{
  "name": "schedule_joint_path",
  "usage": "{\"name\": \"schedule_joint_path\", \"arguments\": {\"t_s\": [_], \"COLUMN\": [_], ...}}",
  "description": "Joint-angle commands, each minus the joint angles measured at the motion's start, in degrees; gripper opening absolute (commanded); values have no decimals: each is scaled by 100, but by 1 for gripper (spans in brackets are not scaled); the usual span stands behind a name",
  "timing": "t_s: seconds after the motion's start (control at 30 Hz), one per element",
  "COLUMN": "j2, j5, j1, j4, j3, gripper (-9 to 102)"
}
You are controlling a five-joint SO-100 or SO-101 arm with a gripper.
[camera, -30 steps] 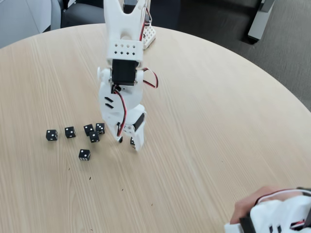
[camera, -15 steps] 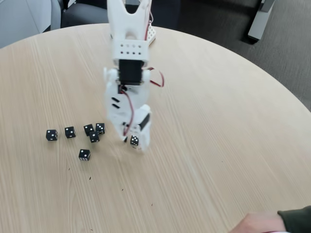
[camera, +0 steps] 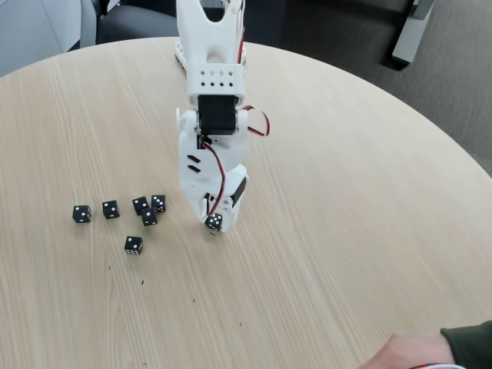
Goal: Pick up the dice with number 6
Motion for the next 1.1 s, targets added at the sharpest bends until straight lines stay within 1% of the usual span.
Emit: {"name": "schedule_joint_path", "arguments": {"t_s": [0.0, 0.07, 0.27, 0.5, 0.63, 0.77, 0.9, 0.97, 1.07], "j2": [88, 105, 325, 2575, 4043, 5396, 6601, 7128, 7805], "j5": [-62, -44, 404, 668, 343, -176, -835, -1107, -1371], "j1": [-105, -70, -9, -9, -88, -97, -97, -97, -88], "j4": [18, 18, 35, 53, 396, 976, 1512, 1652, 1600], "j3": [-44, -44, -88, 62, 457, 1283, 2540, 3287, 4482], "gripper": [4, 0, 0, 0, 0, 0, 0, 0, 0]}}
